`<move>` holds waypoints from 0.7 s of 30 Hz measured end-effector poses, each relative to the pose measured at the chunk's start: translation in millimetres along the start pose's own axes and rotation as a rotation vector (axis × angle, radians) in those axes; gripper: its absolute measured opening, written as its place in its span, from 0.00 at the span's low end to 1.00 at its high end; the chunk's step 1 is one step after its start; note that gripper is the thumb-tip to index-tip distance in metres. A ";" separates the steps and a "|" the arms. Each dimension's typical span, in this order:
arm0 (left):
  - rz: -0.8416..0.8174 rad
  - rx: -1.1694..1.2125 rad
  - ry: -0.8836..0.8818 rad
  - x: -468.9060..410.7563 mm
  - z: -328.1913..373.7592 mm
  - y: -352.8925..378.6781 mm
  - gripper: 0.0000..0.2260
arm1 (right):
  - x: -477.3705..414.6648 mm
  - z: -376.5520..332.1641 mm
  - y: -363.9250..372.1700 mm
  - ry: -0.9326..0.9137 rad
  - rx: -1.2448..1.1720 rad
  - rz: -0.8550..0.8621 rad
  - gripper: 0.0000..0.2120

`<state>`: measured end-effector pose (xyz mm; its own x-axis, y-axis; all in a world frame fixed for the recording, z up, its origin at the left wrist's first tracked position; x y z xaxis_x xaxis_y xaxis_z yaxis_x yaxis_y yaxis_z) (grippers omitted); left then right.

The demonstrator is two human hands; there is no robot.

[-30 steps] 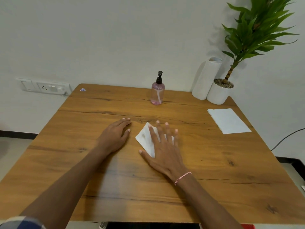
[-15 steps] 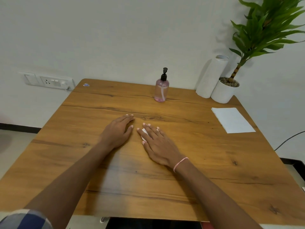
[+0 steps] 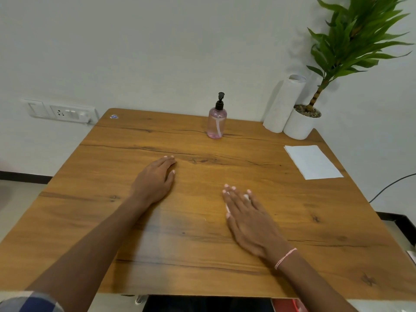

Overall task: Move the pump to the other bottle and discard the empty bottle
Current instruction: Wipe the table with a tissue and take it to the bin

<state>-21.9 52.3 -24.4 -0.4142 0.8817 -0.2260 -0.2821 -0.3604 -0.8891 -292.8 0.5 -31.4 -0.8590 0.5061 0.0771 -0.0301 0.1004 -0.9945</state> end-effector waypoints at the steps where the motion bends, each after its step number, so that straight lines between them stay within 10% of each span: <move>1: 0.017 -0.021 -0.023 0.6 -2.5 -1.1 0.21 | -2.6 19.0 -0.8 0.070 -0.002 0.004 0.29; 8: 0.061 -0.079 -0.107 2.0 -14.5 -5.5 0.23 | -85.7 78.9 -5.0 0.298 -0.088 -0.001 0.31; 21: 0.088 -0.052 -0.124 2.5 -12.1 -12.5 0.26 | -53.0 -112.2 7.3 -0.164 -0.087 -0.018 0.34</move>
<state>-9.0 62.6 -18.7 -0.5399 0.8019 -0.2559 -0.1958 -0.4154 -0.8883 -190.1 70.6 -34.8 -0.9306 0.3581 0.0752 -0.0082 0.1853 -0.9827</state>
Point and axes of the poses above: each hand's wrist, its own x-axis away from the middle knuckle, its own y-axis out of the palm, z = x × y, the point moved 9 cm from there along -x, towards the middle knuckle, and after that the axes turned 1 degree about z, right-handed, at the moved point
